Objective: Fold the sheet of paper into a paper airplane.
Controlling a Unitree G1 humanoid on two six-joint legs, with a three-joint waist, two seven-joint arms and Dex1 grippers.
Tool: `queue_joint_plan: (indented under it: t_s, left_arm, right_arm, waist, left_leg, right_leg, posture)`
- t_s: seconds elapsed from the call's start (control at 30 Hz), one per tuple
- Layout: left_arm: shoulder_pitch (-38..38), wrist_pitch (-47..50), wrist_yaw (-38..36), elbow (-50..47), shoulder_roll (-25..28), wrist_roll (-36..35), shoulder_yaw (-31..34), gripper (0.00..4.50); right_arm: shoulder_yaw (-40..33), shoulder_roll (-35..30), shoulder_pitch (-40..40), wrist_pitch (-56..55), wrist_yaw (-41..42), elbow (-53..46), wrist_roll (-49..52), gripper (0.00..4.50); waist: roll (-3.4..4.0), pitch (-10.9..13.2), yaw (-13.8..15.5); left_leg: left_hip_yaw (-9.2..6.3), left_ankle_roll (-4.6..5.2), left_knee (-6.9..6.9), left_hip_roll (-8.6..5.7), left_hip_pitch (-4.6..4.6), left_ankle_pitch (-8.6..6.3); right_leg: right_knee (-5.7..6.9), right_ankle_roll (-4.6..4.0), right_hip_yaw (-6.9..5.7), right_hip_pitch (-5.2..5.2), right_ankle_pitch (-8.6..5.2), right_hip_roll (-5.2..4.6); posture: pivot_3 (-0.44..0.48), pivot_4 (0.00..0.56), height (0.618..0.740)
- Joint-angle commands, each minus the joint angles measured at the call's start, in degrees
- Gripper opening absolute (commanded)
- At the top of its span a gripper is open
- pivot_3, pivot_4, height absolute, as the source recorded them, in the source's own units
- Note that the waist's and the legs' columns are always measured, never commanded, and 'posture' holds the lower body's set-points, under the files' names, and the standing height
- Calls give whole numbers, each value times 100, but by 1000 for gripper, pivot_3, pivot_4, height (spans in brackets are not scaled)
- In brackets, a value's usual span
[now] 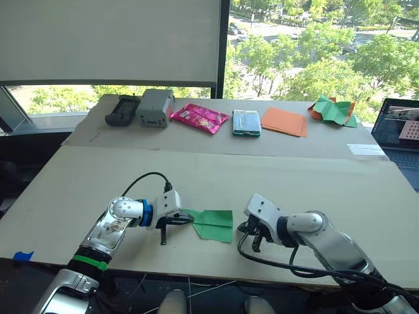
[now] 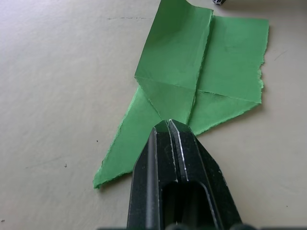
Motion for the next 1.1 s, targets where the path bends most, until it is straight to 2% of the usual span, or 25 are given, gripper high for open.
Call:
queue_joint_plan:
  t_s: [0.03, 0.17, 0.3, 0.53, 0.63, 0.87, 1.1]
  left_arm:
    - [79, 111, 15, 226, 42, 281, -192, 0]
    - [51, 120, 4, 220, 58, 280, -186, 0]
    - [20, 168, -6, 169, 70, 260, -162, 0]
    - [-106, 543, -90, -292, -38, -70, -16, 0]
    - [-143, 748, -163, -468, -145, -214, -18, 0]
    - [-162, 700, -136, -333, -348, -55, -209, 0]
    - [-161, 406, -160, 80, -293, 193, -388, 0]
  right_arm:
    - [-264, 275, -283, -95, -115, -310, 324, 51]
    - [-155, 503, -349, -236, -293, -144, 367, 51]
    - [138, 801, -443, -536, -696, 606, 27, 51]
    - [596, 775, -464, -648, -862, 1345, -359, 51]
    - [723, 711, -412, -551, -825, 1394, -415, 51]
    - [856, 712, -352, -505, -855, 1368, -485, 51]
    - [875, 742, -404, -432, -898, 1319, -463, 51]
  waist:
    - [9, 5, -41]
    - [4, 5, -43]
    - [4, 5, -72]
    - [5, 6, -107]
    - [3, 5, -110]
    - [-5, 2, -120]
    - [-6, 0, -121]
  left_leg:
    - [0, 0, 0, 0, -1, 0]
    - [0, 1, -1, 0, -3, 1]
    - [0, 1, -1, 0, -2, 1]
    - [0, 2, -1, 0, -4, 1]
    - [0, 2, -1, 0, -2, 1]
    - [0, 3, -1, 1, 0, 2]
    - [-1, 3, -1, 1, 3, 2]
  right_leg:
    - [2, 0, -1, -2, 0, 0]
    - [6, 0, -5, 0, 0, 0]
    - [6, 0, -4, -1, 0, 0]
    - [11, 0, -4, -1, 1, 1]
    - [14, 0, -5, 0, 1, 1]
    - [14, 0, -5, 0, 1, 2]
    - [13, 0, -5, 2, 0, 3]
  posture:
    - [0, 150, 706]
    - [0, 150, 706]
    - [0, 150, 706]
    - [0, 150, 706]
    - [0, 150, 706]
    - [0, 150, 706]
    - [0, 150, 706]
